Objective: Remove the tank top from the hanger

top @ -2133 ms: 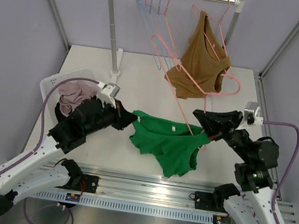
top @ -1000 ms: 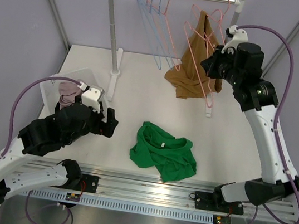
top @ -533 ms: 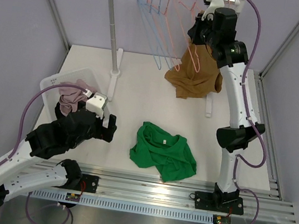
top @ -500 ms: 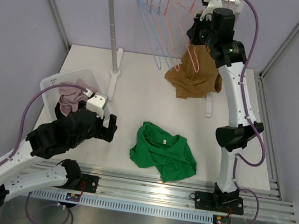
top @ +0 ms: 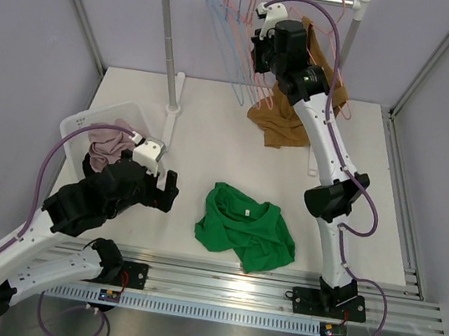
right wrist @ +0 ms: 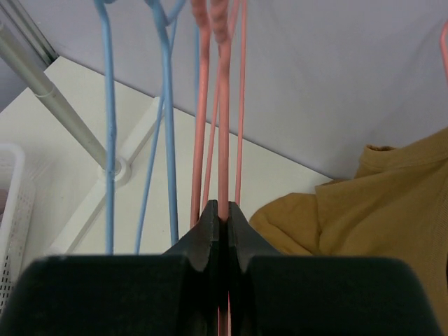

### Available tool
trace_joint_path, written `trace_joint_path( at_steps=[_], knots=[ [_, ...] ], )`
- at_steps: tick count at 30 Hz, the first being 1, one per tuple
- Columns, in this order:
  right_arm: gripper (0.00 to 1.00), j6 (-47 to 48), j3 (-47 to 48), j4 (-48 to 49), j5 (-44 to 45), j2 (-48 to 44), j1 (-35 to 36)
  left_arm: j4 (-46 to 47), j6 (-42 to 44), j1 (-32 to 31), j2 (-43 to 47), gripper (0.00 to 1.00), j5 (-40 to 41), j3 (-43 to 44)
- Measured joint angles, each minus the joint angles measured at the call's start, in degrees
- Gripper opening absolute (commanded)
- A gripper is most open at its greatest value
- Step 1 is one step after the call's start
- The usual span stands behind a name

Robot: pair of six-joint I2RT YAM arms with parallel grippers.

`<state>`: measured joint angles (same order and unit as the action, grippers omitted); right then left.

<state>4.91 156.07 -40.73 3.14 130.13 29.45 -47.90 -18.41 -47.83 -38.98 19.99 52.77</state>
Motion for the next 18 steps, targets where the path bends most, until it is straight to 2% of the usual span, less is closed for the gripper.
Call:
trace_joint_path(
  at_steps=[3, 4, 5, 6, 7, 9, 10, 12, 15, 18],
  knots=[
    [0.01, 0.3, 0.0, 0.5, 0.4, 0.0, 0.9, 0.1, 0.0, 0.2, 0.0, 0.99, -0.5, 0.0],
    [0.07, 0.3, 0.0, 0.5, 0.4, 0.0, 0.9, 0.1, 0.0, 0.2, 0.0, 0.99, -0.5, 0.0],
    [0.16, 0.3, 0.0, 0.5, 0.5, 0.0, 0.9, 0.1, 0.0, 0.2, 0.0, 0.99, -0.7, 0.0],
    [0.34, 0.3, 0.0, 0.6, 0.6, 0.0, 0.9, 0.2, 0.0, 0.3, 0.0, 0.99, -0.7, 0.0],
    [0.41, 0.0, 0.0, 0.6, 1.0, 0.0, 0.9, 0.2, 0.0, 0.5, 0.0, 0.99, -0.8, 0.0],
    [0.65, 0.4, -0.3, 0.7, 1.9, -0.1, 0.8, 0.2, 0.0, 0.8, 0.0, 0.99, -0.9, 0.0],
    [0.74, 0.6, -0.8, 0.8, 2.4, -0.5, 0.8, 0.2, 0.0, 1.1, 0.0, 0.99, -1.0, 0.0],
    [0.79, 1.3, -2.2, 0.7, 3.7, -1.6, 0.7, 0.3, -0.5, 1.6, -0.4, 0.99, -1.0, 0.1],
    [0.99, 1.5, -3.3, 0.0, 4.9, -3.9, 0.8, 0.2, -2.3, 1.9, -2.2, 0.99, -1.0, 1.2],
    [0.99, 1.7, -5.9, -1.4, 6.3, -8.9, 0.8, 1.5, -4.7, 1.9, -4.5, 0.99, -1.4, 1.9]
  ],
)
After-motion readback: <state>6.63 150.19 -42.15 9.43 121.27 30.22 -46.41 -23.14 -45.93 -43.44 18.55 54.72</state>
